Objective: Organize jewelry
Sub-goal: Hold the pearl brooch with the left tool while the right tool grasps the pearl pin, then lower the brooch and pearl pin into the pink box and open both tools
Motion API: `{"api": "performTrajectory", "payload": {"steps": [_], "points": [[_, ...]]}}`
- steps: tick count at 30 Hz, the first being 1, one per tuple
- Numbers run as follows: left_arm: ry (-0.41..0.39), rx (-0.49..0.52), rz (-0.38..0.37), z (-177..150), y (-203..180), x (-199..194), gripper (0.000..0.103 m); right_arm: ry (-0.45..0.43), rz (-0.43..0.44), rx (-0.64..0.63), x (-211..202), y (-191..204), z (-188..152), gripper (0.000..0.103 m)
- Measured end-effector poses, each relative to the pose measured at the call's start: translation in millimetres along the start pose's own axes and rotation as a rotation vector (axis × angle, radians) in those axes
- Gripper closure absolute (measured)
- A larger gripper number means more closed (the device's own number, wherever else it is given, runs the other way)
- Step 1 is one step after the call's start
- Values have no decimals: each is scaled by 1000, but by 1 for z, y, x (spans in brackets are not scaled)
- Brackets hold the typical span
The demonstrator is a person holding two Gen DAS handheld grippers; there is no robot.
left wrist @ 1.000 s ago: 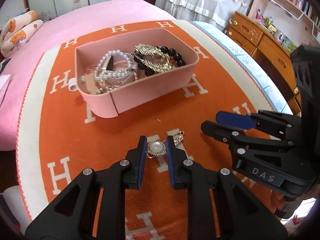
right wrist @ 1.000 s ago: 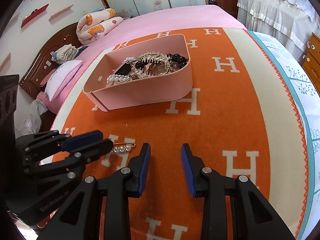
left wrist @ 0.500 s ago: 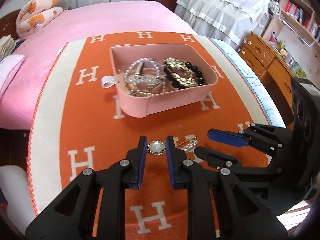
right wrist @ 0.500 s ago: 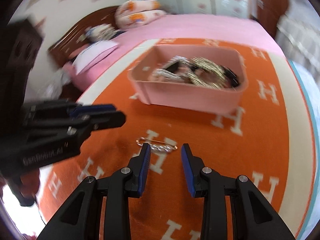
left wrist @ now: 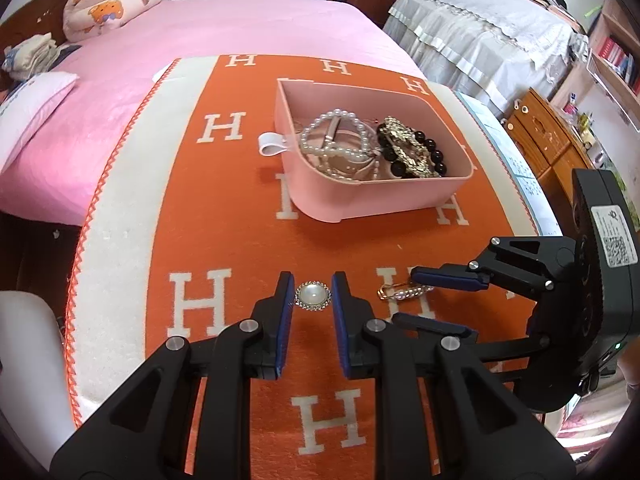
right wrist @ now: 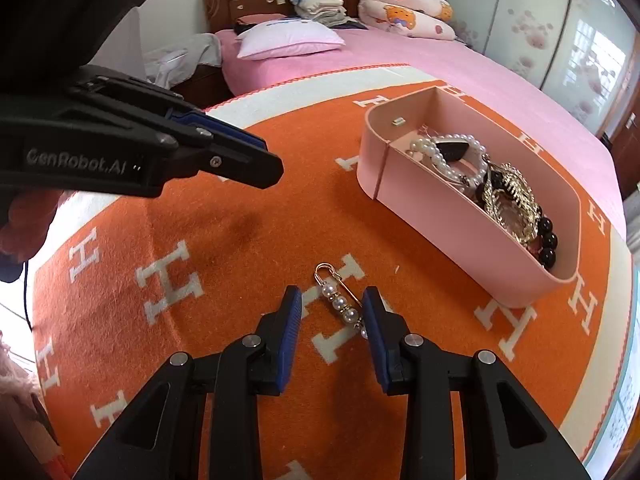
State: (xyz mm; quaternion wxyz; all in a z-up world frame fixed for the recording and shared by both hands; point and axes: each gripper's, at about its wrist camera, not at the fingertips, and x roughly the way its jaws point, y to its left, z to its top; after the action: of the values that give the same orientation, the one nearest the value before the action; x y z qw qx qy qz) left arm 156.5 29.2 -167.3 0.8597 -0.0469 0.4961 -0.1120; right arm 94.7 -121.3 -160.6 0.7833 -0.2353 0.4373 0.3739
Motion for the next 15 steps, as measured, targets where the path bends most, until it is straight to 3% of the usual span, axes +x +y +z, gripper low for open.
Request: {"api": "performTrajectory", "payload": {"steps": [2, 6, 10, 15], "points": [[2, -10, 4, 1, 2, 1, 87, 6, 8, 15, 2, -6, 1, 73], [1, -30, 11, 4, 4, 2, 87, 11, 1, 39, 8, -20, 6, 96], [-2, -59, 6, 7, 7, 3, 87, 21, 8, 78, 10, -29, 10, 96], [-18, -54, -8, 14, 0, -3, 87, -4, 47, 223, 5, -49, 13, 96]]}}
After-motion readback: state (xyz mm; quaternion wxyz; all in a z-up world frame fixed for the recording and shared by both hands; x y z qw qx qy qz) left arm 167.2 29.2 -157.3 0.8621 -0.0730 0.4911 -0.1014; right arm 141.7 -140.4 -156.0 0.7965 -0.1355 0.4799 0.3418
